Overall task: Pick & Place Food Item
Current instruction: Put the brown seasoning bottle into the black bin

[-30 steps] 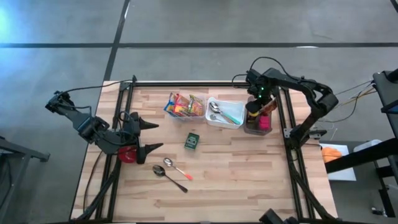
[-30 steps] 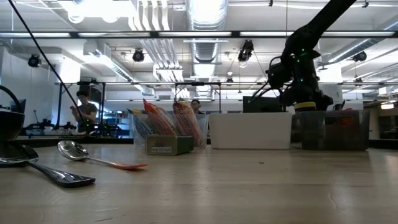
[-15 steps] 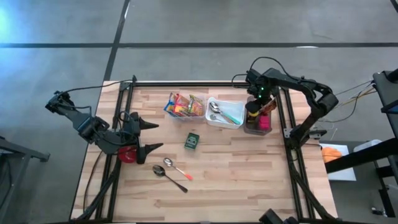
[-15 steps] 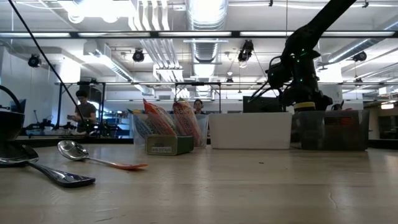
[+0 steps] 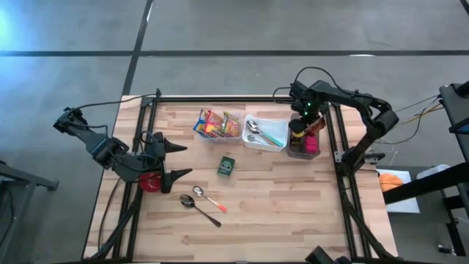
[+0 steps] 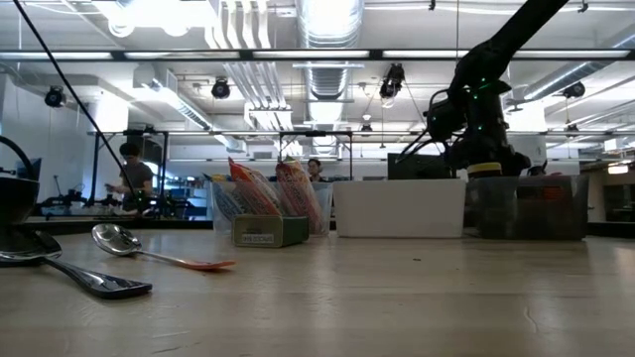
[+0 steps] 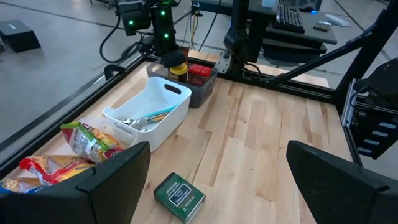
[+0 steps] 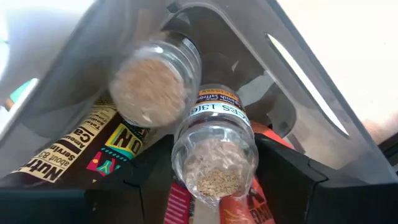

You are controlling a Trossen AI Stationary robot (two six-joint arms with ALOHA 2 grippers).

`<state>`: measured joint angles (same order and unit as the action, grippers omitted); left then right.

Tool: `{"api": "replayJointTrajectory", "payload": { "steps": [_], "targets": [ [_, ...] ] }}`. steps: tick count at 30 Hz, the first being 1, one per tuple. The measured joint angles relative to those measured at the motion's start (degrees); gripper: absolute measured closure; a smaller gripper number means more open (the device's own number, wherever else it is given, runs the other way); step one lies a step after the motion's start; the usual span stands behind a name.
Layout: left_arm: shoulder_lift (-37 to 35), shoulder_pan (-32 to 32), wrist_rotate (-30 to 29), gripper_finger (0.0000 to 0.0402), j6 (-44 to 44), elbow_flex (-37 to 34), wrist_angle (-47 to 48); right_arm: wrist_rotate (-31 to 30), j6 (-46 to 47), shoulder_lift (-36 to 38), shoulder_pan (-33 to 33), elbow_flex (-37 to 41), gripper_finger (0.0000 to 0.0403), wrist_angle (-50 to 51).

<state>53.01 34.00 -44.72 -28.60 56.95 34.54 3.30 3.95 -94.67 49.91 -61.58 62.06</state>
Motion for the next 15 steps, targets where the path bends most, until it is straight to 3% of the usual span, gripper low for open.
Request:
{"api": "replayJointTrajectory", "payload": {
  "steps": [15],
  "targets": [
    [0.0, 0.0, 0.0, 0.0020, 0.0, 0.0, 0.0, 0.2, 0.5, 0.0, 0.0, 0.0, 0.0115, 0.1]
  ]
}}
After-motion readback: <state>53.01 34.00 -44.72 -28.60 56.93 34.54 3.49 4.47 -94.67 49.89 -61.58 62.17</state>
